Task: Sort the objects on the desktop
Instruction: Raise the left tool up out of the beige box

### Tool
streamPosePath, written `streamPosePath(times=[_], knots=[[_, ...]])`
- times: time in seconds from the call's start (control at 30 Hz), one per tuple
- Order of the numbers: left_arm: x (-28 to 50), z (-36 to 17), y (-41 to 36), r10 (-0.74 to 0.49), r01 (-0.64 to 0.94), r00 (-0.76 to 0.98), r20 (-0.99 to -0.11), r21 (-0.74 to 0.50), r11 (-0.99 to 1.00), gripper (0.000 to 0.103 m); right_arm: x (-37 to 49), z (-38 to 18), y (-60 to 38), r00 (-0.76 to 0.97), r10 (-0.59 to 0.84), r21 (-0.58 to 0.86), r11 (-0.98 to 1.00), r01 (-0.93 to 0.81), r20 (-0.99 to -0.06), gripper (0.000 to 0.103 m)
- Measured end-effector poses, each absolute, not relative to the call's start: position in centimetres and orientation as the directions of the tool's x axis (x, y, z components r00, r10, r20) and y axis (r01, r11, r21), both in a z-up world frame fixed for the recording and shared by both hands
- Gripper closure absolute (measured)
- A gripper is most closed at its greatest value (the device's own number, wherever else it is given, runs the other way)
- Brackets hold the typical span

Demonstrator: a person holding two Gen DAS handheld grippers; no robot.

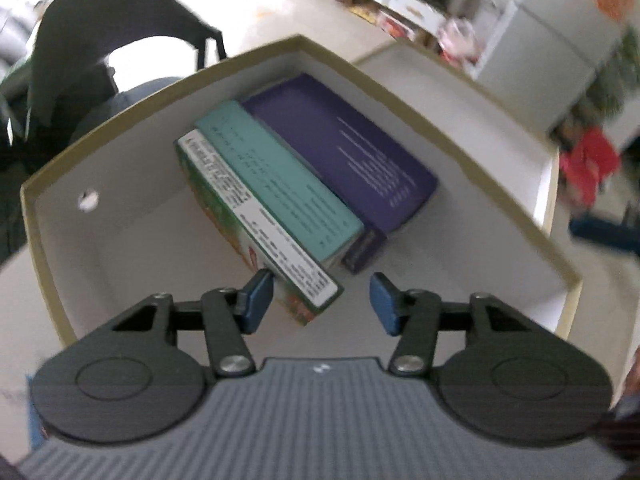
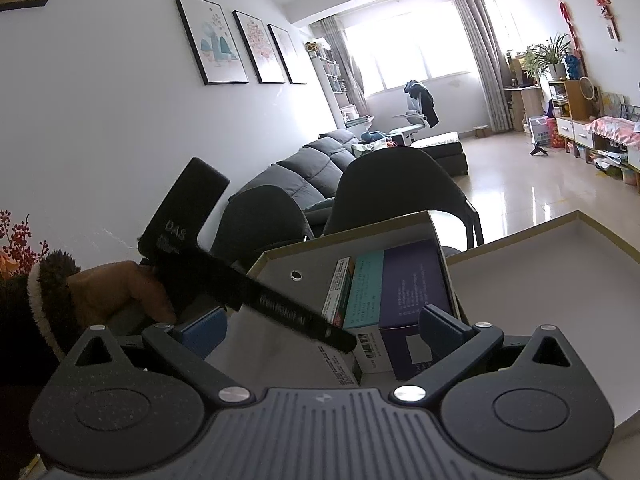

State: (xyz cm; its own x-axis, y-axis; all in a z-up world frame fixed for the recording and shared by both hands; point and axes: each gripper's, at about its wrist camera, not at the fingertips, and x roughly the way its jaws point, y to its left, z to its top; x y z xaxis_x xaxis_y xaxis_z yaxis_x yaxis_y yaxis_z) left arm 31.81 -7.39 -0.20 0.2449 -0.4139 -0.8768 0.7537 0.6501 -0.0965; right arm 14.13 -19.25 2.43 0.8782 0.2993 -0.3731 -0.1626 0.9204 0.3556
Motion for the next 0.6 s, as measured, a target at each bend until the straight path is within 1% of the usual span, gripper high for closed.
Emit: streamPosePath(times=[0.07, 0.13, 0.37, 0.6], knots=[[31.4, -0.6, -7.8, -0.377, 0.785, 0.258, -0.890, -0.034, 0.619, 0.058, 14.1, 2.4, -19.3, 0.879, 0.297, 0.356, 0.921, -0.160, -0.373, 0.001], [31.0, -1.1, -7.9, -0.340, 0.798, 0.281, -0.897, 0.021, 0.603, 0.071, 14.2, 2.4, -19.4, 0.879, 0.296, 0.358, 0.920, -0.158, -0.373, 0.001], [31.0, -1.3, -8.3, -0.310, 0.799, 0.332, -0.891, 0.091, 0.595, 0.072, 14.2, 2.3, -19.3, 0.876, 0.300, 0.360, 0.919, -0.160, -0.377, 0.001], [31.7, -1.4, -8.0, -0.319, 0.778, 0.339, -0.885, 0.073, 0.624, 0.070, 14.1, 2.3, -19.2, 0.877, 0.298, 0.361, 0.919, -0.157, -0.377, 0.001]])
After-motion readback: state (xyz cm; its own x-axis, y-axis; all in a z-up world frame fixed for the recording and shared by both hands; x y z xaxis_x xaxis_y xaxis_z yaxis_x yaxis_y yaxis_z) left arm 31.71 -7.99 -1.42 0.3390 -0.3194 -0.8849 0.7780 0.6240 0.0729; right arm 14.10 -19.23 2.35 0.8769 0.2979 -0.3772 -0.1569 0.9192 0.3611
